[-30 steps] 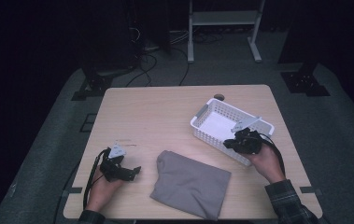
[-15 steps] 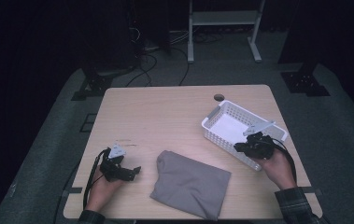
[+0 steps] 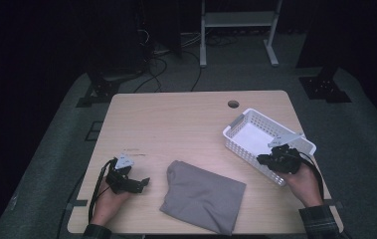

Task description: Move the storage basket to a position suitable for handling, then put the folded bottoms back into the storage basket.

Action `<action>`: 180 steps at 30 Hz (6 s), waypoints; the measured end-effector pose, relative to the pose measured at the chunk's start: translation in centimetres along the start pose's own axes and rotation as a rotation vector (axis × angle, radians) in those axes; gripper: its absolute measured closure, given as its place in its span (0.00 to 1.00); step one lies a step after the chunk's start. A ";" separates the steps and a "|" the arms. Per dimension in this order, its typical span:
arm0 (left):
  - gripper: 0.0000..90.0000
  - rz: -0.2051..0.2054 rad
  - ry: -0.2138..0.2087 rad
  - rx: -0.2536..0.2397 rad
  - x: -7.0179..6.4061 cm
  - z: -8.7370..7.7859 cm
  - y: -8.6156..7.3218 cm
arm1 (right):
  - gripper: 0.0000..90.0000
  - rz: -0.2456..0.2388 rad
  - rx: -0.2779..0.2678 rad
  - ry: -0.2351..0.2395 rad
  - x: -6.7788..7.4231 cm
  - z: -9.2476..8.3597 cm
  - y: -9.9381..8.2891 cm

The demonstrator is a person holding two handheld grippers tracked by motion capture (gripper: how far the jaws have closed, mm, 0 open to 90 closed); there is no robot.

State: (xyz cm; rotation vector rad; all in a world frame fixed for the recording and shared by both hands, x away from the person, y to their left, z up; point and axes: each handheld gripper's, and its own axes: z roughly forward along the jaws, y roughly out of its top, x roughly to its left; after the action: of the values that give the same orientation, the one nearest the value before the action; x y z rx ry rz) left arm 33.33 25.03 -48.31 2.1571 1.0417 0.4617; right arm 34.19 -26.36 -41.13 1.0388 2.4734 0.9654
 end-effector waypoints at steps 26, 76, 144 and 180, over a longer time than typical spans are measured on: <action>0.00 0.001 0.001 0.002 0.0 0.0 0.0 | 0.15 -0.014 -0.079 0.002 0.6 1.0 2.5; 0.00 0.007 -0.007 0.000 0.1 0.0 0.0 | 0.00 -0.148 -0.066 0.163 7.1 4.6 5.3; 0.00 0.007 -0.007 0.000 0.1 0.0 0.0 | 0.01 -0.256 0.112 0.248 14.3 12.1 4.2; 0.00 0.006 -0.007 -0.001 0.1 0.0 0.0 | 0.76 -0.175 0.043 0.353 13.2 8.6 5.2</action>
State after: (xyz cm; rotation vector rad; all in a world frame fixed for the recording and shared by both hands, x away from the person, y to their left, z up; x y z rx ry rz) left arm 33.42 25.08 -48.32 2.1604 1.0313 0.4565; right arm 31.91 -10.18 -44.00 0.6958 2.8221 1.1241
